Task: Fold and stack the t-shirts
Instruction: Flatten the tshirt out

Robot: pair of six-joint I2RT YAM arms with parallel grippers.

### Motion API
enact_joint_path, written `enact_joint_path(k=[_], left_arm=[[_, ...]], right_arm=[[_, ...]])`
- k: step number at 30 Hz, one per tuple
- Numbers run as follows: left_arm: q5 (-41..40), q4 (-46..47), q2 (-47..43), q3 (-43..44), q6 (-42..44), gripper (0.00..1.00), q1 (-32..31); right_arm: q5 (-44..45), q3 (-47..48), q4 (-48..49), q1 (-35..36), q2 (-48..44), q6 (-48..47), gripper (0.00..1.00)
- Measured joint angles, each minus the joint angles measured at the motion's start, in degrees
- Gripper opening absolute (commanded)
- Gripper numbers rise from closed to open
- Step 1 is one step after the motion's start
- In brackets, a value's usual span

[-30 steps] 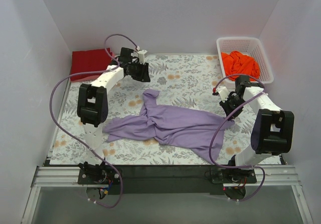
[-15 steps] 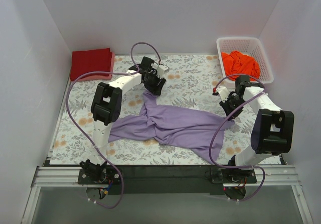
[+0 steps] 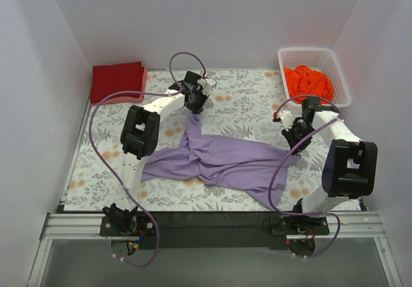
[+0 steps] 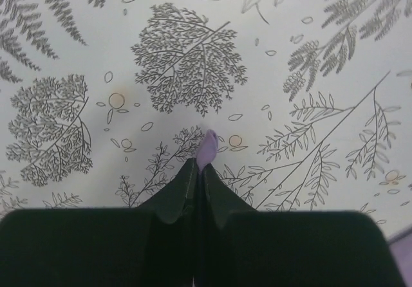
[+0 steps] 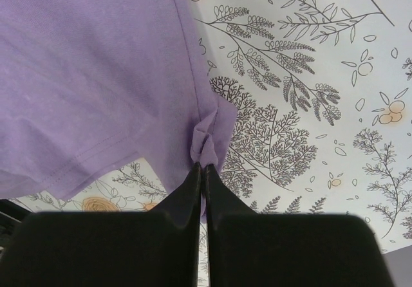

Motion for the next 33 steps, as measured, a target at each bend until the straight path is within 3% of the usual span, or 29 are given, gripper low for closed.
enact_joint_path(k=[4, 9, 14, 21, 26, 30, 32, 33], left_arm=[[-0.72, 0.76, -0.09, 0.24, -5.6, 0.0, 2.51], [1.05, 0.11, -2.97, 0.24, -14.12, 0.0, 11.98], [-6.01, 0.26, -12.17, -1.49, -20.96, 0.0, 19.67], [-20.72, -0.31, -22.84, -5.97, -29.49, 0.0, 15.04], [-22.21, -1.42, -20.39, -10.93, -31.74, 0.0, 14.03], [-21.57, -0.37, -20.5, -21.05, -30.42, 0.0, 12.72], [-20.55, 0.72, -21.68, -27.26, -29.09, 0.11, 10.58], [-19.82, 0.83, -22.27, -30.05, -28.15, 0.28, 9.05]], right_arm=[[-0.15, 1.27, -0.74, -0.26, 0.0, 0.52, 0.01], [-1.38, 8.55, -1.05, -1.68, -0.11, 1.6, 0.01], [-3.65, 14.69, -0.02, -2.1, -0.15, 3.72, 0.01], [-5.42, 15.21, 0.15, -1.99, -0.15, 4.96, 0.01], [-5.42, 15.21, 0.13, -1.97, -0.15, 5.16, 0.01], [-3.89, 14.56, 0.17, -1.97, -0.15, 4.42, 0.01], [-3.06, 13.31, 0.2, -1.97, -0.15, 3.78, 0.01], [-2.71, 12.63, 0.11, -1.97, -0.15, 3.61, 0.01]])
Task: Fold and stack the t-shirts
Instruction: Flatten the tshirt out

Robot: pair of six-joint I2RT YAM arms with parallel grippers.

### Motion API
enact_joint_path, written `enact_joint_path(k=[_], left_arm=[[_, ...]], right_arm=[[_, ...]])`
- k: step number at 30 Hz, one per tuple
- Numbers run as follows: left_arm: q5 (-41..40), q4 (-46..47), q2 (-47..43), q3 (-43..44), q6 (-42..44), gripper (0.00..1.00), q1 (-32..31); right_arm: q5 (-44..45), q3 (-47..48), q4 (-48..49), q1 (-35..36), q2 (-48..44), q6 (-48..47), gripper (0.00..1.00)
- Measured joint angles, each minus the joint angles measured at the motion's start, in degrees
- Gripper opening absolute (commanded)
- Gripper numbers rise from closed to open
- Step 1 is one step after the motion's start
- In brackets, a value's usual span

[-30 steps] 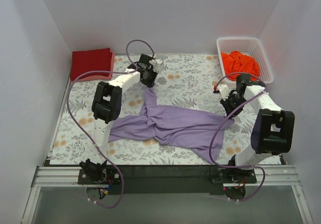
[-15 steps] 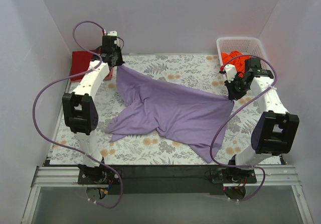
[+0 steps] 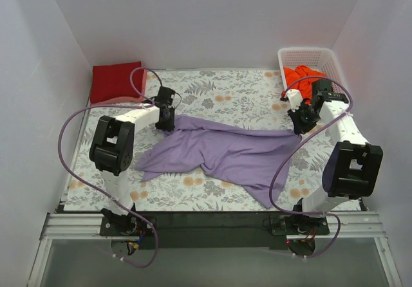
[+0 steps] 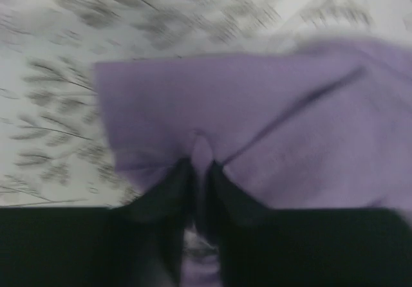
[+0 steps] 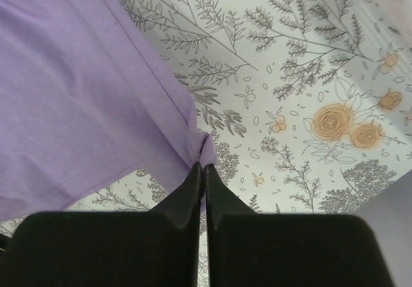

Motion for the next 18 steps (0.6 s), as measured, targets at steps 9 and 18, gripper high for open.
enact_joint_path(k=[9, 18], left_arm=[[17.7, 3.63, -11.72, -3.93, 8.98, 0.62, -1.18], [34.58, -2.56, -11.61, 2.08, 25.79, 0.47, 9.62]], right_arm=[[0.48, -1.77, -0.39, 0.0, 1.05, -0.2, 0.01], [0.46, -1.75, -0.39, 0.0, 1.7, -0.13, 0.01]])
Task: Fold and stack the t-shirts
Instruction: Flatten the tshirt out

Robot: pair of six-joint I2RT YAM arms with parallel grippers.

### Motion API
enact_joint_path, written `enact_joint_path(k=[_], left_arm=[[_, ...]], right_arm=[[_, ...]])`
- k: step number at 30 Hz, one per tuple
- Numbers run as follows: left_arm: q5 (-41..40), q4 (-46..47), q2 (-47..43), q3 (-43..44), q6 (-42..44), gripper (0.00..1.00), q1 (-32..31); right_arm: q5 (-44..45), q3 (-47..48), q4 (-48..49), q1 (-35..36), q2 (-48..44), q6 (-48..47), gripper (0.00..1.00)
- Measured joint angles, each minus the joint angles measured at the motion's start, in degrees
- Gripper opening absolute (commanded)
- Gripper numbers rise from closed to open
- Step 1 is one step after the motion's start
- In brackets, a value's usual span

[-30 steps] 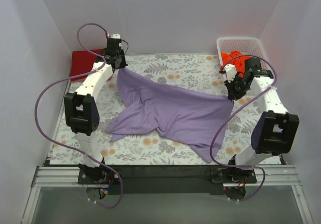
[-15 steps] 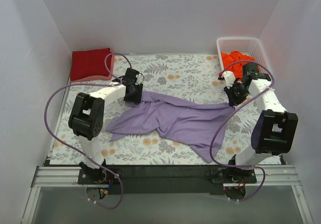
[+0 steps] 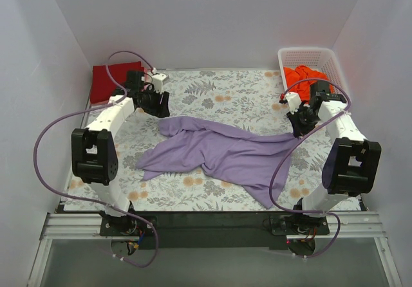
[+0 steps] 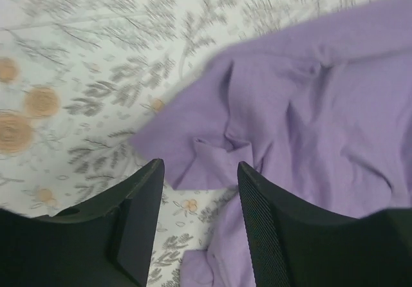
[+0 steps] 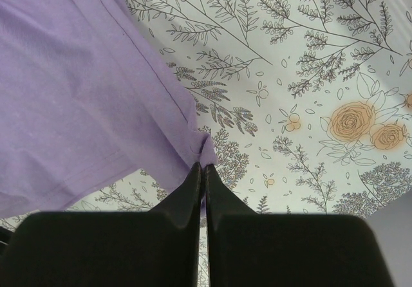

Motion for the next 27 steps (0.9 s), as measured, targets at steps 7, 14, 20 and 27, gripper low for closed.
enact_joint_path(k=[7, 14, 20, 27], left_arm=[[7.52, -9.22, 11.58, 4.96, 7.91, 0.42, -0.87], [10.75, -14.64, 17.16, 11.43, 15.34, 0.45, -0.96], [14.78, -20.85, 21.79, 22.16, 23.02, 0.46, -0.94], [17.38, -28.35, 24.98, 23.74, 29.55, 0.46, -0.94]], right_arm=[[0.0, 0.0, 0.0, 0.0, 0.17, 0.0, 0.01], [0.02, 0.0, -0.11, 0.0, 0.17, 0.0, 0.01], [0.04, 0.0, -0.5, 0.0, 0.2, 0.0, 0.01], [0.57, 0.0, -0.63, 0.0, 0.35, -0.02, 0.01]])
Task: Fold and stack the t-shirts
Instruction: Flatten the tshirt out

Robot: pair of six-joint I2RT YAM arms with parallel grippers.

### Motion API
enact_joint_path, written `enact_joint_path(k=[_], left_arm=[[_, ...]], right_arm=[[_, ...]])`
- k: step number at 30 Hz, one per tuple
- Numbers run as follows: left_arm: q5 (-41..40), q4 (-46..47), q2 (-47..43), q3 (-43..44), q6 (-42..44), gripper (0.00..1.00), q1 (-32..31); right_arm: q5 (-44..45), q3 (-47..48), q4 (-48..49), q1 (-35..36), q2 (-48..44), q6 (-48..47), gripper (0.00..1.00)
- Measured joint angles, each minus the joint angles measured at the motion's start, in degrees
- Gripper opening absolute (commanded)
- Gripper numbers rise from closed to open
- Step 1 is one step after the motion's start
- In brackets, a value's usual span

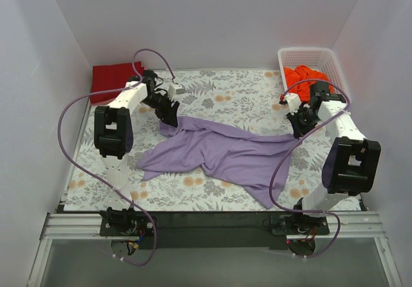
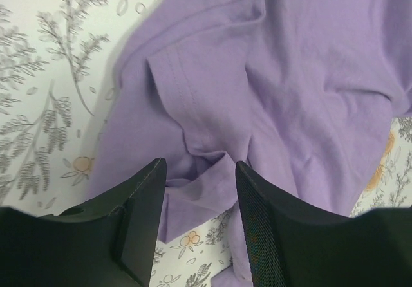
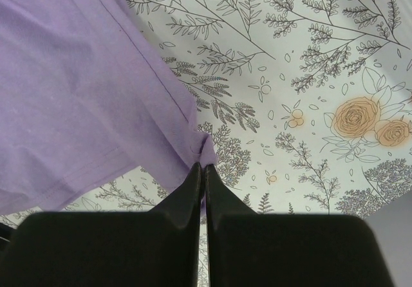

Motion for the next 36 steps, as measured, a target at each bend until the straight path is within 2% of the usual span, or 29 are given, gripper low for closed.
enact_joint_path(k=[19, 25, 30, 36], left_arm=[[-1.2, -3.67, 0.44, -2.67, 3.96, 0.47, 1.14], [-1.99, -4.2, 0.44, -2.67, 4.26, 0.52, 2.14], [-1.99, -4.85, 0.44, -2.67, 4.55, 0.5, 2.43], [-1.88, -6.21, 0.44, -2.78, 5.51, 0.33, 2.62]], right_arm=[[0.48, 0.0, -0.42, 0.0, 1.01, 0.02, 0.01], [0.48, 0.04, -0.5, 0.0, 1.22, 0.02, 0.01], [0.48, 0.04, -0.68, 0.0, 1.33, 0.0, 0.01], [0.48, 0.04, -0.7, 0.0, 1.33, 0.0, 0.01]])
